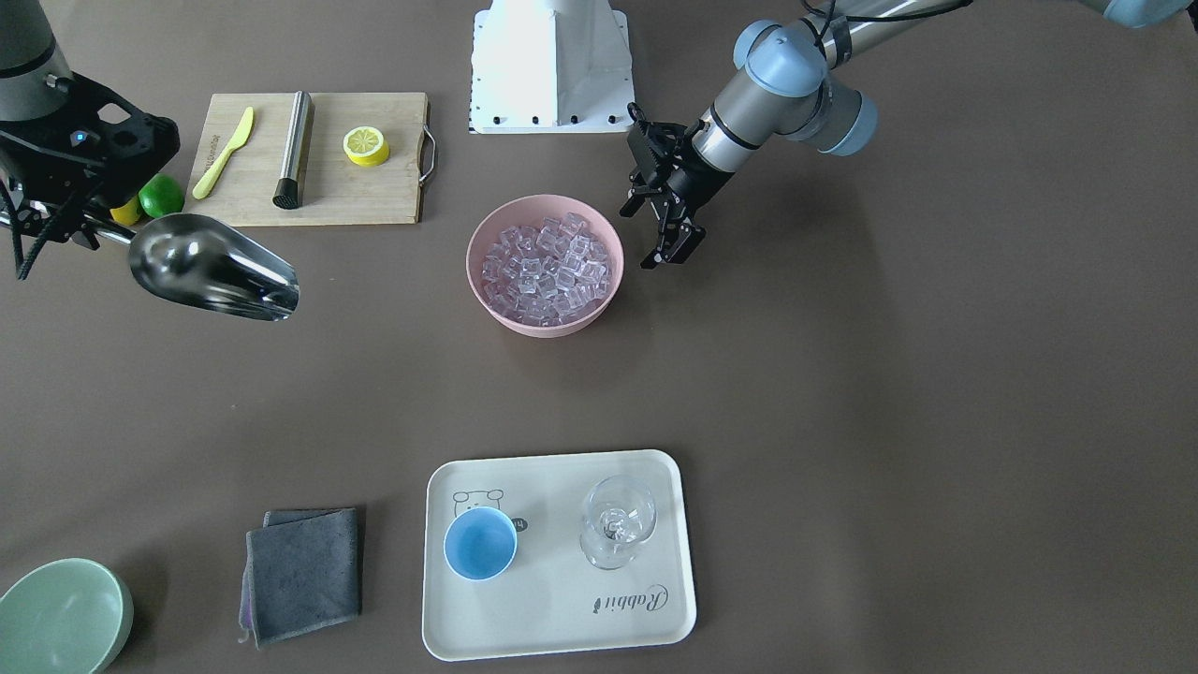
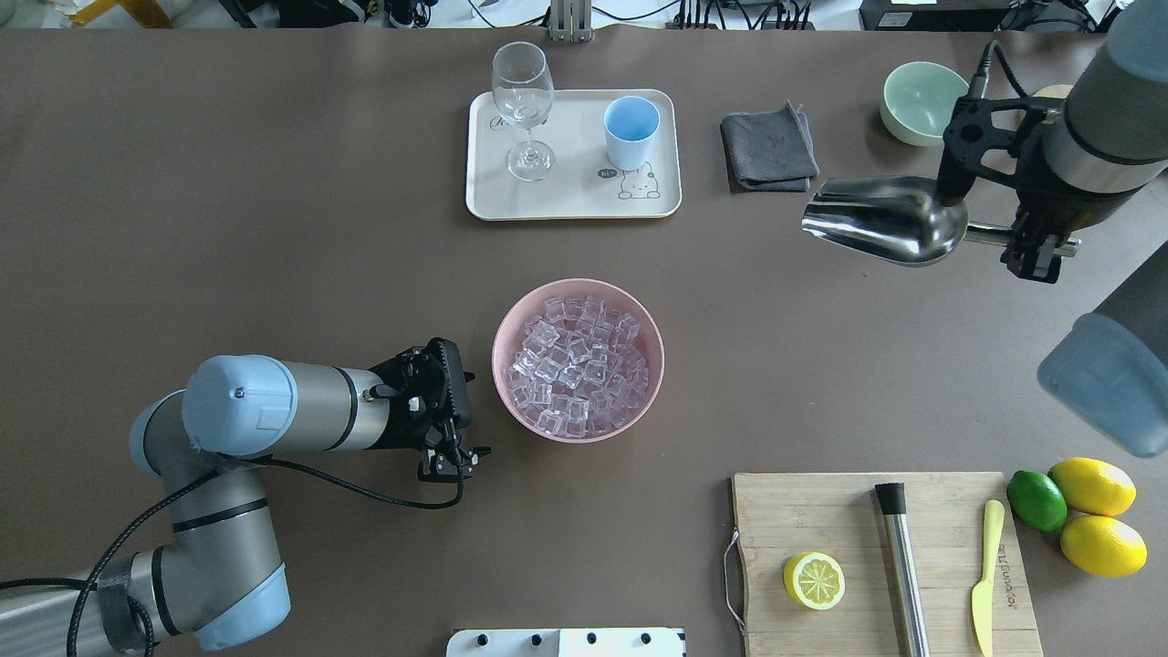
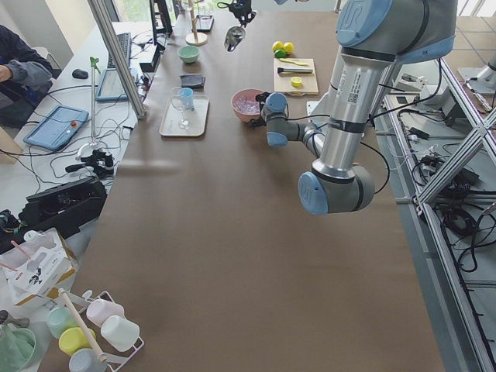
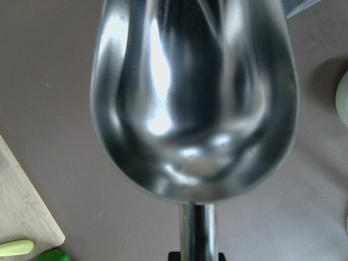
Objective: Put ice in cup with scoop
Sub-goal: 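Carry the metal scoop over the pink bowl while left gripper holds bowl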
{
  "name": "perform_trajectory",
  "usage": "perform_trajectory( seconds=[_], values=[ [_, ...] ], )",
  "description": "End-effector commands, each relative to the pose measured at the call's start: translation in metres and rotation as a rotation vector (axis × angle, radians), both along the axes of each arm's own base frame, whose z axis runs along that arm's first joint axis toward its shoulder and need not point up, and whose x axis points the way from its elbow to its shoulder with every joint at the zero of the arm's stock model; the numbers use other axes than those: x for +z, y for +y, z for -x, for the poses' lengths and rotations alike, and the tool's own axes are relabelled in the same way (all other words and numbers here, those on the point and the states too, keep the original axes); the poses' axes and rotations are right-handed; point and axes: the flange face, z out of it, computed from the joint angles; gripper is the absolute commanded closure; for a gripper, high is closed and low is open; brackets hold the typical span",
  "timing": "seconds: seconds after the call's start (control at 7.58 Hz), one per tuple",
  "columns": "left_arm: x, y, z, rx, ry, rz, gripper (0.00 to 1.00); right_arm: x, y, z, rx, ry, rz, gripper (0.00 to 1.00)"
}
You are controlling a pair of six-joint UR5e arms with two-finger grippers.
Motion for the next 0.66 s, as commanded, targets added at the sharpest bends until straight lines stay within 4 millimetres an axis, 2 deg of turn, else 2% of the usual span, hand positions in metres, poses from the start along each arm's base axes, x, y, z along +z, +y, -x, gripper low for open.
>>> perform_trajectory(
  seconds=[0.0,0.13,0.26,0.4,0.53],
  values=[
    [-0.007,-0.001,-0.001,-0.001,0.013,-0.006,0.03,-0.057,0.016,0.042,-0.180,0.108,-0.086,1.00],
    [-0.011,-0.002,-0.003,-0.002,0.019,-0.008,0.03,-0.081,0.020,0.051,-0.240,0.156,-0.089,1.00],
    [-0.014,-0.002,-0.003,-0.002,0.023,-0.010,0.03,-0.100,0.027,0.070,-0.311,0.237,-0.125,1.00],
    [-0.015,-0.002,-0.004,-0.002,0.023,-0.010,0.03,-0.114,0.020,0.090,-0.339,0.262,-0.117,1.00],
    [-0.017,-0.005,-0.012,-0.002,0.021,-0.010,0.03,-0.137,0.021,0.120,-0.390,0.320,-0.147,1.00]
  ],
)
